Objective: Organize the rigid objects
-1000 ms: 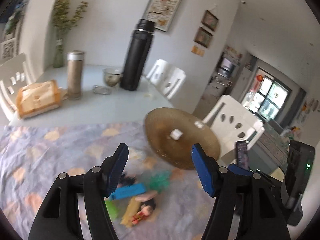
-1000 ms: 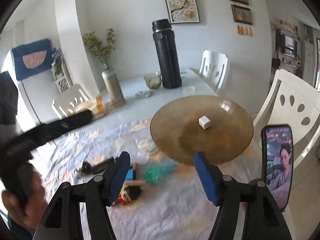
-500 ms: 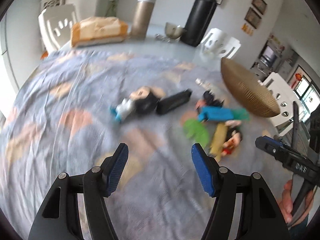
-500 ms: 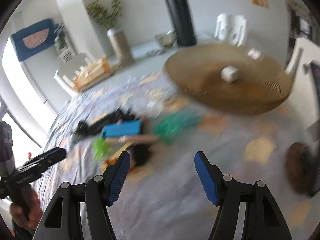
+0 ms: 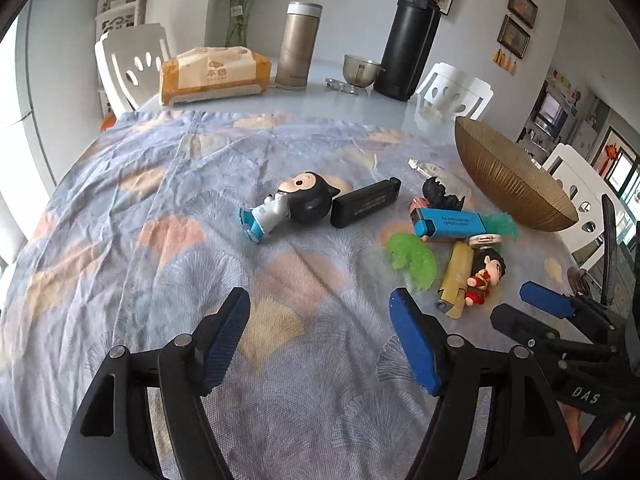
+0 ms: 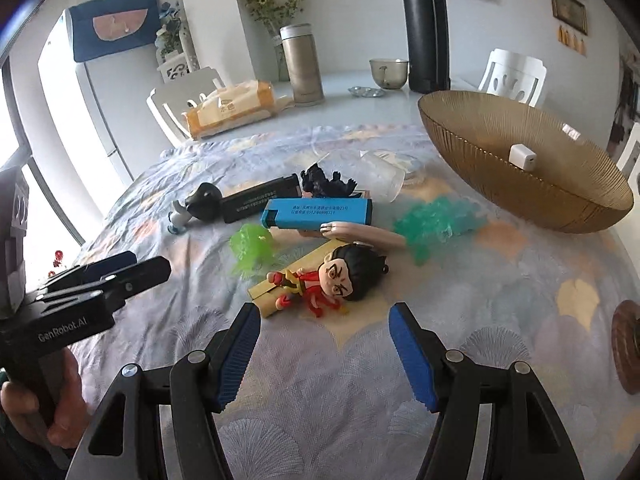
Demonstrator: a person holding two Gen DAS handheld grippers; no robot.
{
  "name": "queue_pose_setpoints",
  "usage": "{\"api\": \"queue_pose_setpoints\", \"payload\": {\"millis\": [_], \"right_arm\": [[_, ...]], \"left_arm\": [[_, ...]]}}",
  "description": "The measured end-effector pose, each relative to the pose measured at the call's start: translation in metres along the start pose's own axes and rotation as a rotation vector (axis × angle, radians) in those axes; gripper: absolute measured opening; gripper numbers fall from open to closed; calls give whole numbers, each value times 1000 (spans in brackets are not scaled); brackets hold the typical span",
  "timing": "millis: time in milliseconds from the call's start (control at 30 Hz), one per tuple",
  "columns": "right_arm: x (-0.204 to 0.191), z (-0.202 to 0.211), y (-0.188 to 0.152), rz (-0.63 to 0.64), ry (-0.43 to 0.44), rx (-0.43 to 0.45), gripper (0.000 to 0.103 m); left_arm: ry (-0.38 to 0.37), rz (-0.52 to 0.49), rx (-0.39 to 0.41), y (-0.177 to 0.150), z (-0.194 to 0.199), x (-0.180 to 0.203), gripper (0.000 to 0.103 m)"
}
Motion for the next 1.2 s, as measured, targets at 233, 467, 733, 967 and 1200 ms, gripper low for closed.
{"api": "queue_pose_setpoints", "payload": {"millis": [233,467,733,967,1200], "right_arm": [[-7,-1,-4,71,-30,-8,66],[-8,-2,-4,81,-35,-10,66],[-1,4,0,39,-30,14,66],[-4,7,1,52,-21,28,66],[-23,12,-3,167,-39,52,66]], "left_arm": [[11,-21,-3,-2,-1,4,71],[17,-12,-8,-2,-3,1,71],[47,-7,-6,-3,-2,-3,71],[80,-17,-18,-3,-6,-6,71],[132,-29,-37,-4,-12,-11,71]]}}
Point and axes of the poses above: each gripper's, at about its wrist camera, not at the fingertips, and z roughly against the way its jaws point, x to its right, y to its top, the point moved 9 cm from there along -z, roughly the way its jaws point, and after that the axes turned 14 degrees about x, right-handed, at the moved point
